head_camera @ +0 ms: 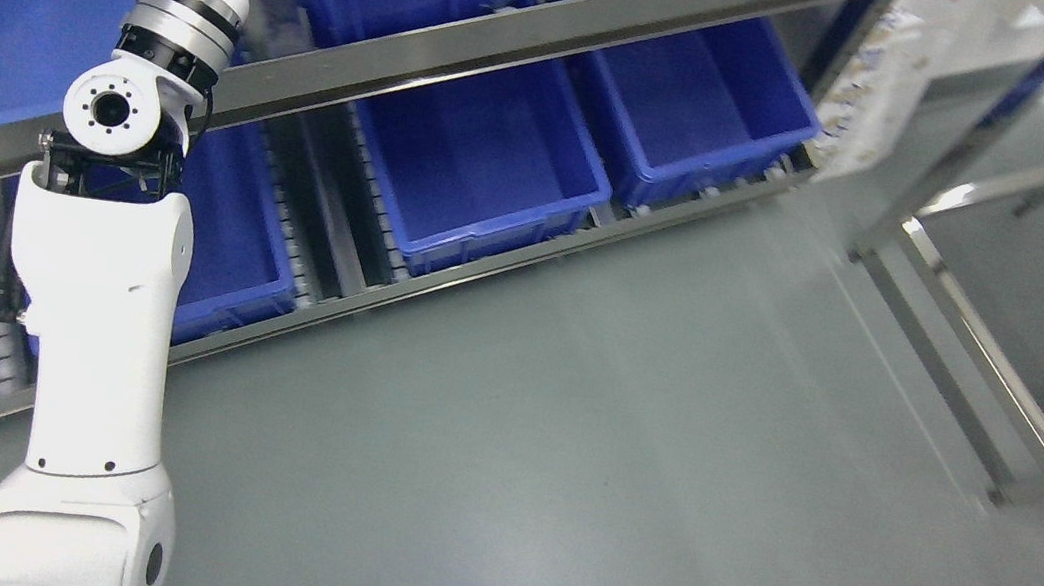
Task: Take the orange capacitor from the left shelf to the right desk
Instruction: 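Hold the capacitor in the left hand while turning toward the steel table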
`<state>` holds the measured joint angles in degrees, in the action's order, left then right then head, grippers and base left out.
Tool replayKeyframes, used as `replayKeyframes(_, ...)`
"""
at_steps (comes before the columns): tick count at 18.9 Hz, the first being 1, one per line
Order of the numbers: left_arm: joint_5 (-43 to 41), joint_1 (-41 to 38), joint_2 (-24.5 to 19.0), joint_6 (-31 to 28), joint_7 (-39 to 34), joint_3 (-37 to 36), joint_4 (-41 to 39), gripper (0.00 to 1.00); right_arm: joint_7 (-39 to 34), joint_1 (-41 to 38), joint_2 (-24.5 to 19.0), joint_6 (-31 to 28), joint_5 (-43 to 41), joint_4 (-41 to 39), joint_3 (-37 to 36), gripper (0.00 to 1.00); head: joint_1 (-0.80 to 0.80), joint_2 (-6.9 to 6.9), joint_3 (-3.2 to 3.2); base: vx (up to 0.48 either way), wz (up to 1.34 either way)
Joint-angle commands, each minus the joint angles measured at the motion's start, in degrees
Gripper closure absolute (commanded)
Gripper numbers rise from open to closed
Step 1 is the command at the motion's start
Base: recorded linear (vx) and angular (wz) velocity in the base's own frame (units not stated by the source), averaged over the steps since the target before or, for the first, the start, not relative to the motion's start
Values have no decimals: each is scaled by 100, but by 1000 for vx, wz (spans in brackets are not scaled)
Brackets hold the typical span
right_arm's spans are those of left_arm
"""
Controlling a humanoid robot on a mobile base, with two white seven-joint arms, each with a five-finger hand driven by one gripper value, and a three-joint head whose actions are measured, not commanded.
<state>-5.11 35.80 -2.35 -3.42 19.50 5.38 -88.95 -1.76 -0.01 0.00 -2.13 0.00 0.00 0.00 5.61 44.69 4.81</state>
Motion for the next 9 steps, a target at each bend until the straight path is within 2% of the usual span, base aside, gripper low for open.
replayKeyframes(1,1,-29,77,-9,1,104,-483,98,-8,-78,100,2,0,-193,-62,0,0,0,0,-137,-1037)
replayKeyframes(6,1,-3,130,-9,1,104,-483,98,-8,-78,100,2,0,-193,-62,0,0,0,0,-115,-902)
replayKeyframes(9,1,32,135,-9,1,104,-483,98,-8,-78,100,2,0,-193,-62,0,0,0,0,19,-674)
